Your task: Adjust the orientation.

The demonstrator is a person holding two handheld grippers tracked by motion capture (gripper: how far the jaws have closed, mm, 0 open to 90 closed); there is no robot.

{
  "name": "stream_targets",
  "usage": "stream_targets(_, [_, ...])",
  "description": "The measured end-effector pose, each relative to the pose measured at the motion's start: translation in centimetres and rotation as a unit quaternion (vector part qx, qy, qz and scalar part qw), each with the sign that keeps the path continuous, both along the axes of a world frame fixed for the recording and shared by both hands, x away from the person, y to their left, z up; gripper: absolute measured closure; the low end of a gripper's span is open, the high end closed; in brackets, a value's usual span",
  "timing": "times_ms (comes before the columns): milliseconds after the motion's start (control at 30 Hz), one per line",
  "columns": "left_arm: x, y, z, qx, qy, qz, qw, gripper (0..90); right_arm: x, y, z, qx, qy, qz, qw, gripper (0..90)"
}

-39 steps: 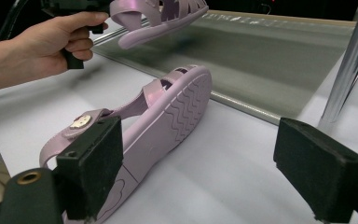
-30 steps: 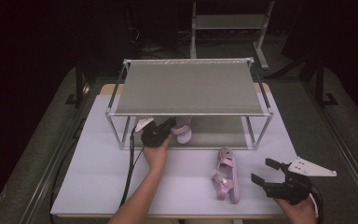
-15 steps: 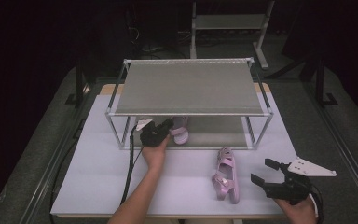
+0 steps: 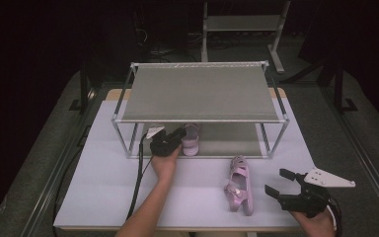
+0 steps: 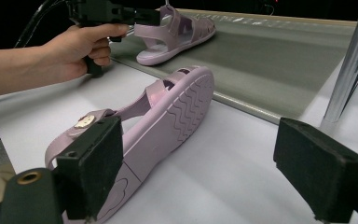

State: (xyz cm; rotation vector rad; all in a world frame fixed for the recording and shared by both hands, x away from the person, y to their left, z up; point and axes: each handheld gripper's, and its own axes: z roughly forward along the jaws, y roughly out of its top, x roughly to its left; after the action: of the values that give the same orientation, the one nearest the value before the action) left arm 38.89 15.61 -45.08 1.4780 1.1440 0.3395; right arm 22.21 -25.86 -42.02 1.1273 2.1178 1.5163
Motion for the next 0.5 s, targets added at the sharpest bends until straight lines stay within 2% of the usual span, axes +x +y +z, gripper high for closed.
stream_targets(100, [-0.3, 0.0, 0.4, -0.004, -0.004, -0.003, 1.0, 73.2, 0.0, 0.0, 0.0, 0.0, 0.0, 0.001, 1.0, 15.3])
stream_targets(300, [-0.8, 0.0, 0.7, -0.014, 0.004, -0.005, 0.9999, 68.9, 0.0, 0.2, 0.0, 0.001, 0.001, 0.004, 1.0, 15.3])
stream_targets(333, [-1.1, 0.1, 0.7, -0.024, -0.002, -0.004, 0.9997, 68.9, 0.0, 0.2, 0.0, 0.0, 0.001, 0.005, 1.0, 15.3])
stream_targets(433, [-1.7, 0.3, 0.6, -0.014, -0.009, -0.007, 0.9998, 68.3, 0.0, 0.3, 0.0, 0.003, 0.002, 0.005, 1.0, 15.3])
stream_targets(500, [-2.0, 0.5, 0.5, -0.021, -0.011, -0.007, 0.9997, 68.3, -0.1, 0.3, 0.0, 0.005, 0.001, 0.005, 1.0, 15.3])
